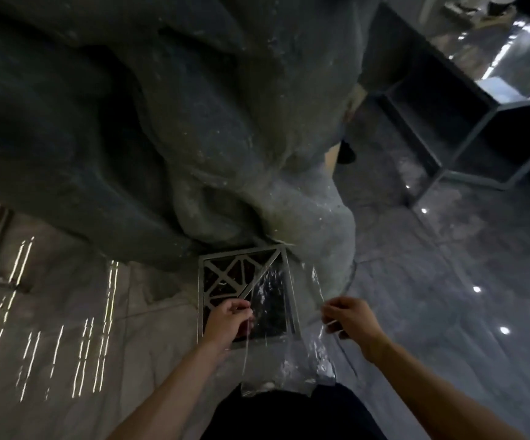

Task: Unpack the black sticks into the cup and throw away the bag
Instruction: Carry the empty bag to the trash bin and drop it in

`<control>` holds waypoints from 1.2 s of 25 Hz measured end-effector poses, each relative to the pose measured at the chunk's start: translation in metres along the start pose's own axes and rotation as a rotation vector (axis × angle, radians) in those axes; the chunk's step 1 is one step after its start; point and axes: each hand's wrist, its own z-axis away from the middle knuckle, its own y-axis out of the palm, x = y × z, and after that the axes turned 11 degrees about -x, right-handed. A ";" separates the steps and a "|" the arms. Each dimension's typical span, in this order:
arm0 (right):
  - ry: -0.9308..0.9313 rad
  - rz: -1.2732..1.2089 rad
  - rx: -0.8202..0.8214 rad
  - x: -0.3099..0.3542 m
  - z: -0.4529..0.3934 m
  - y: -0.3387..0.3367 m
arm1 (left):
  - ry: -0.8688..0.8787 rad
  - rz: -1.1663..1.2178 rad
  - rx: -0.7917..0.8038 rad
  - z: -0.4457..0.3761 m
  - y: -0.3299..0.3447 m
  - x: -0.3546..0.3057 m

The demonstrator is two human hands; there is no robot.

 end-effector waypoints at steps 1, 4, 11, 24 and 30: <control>0.013 0.019 0.018 0.000 -0.005 -0.001 | -0.025 0.002 -0.032 0.003 0.002 0.004; 0.046 0.105 0.116 0.002 -0.020 -0.002 | -0.118 0.100 -0.143 0.019 0.009 0.022; 0.101 0.293 0.294 0.004 -0.037 0.020 | -0.280 0.221 -0.286 0.057 0.007 0.064; -0.724 0.627 0.437 0.020 -0.014 0.003 | -0.401 0.344 -0.250 0.006 0.004 0.057; -0.778 0.614 0.312 0.029 -0.010 0.026 | -0.368 0.230 -0.251 -0.005 0.001 0.056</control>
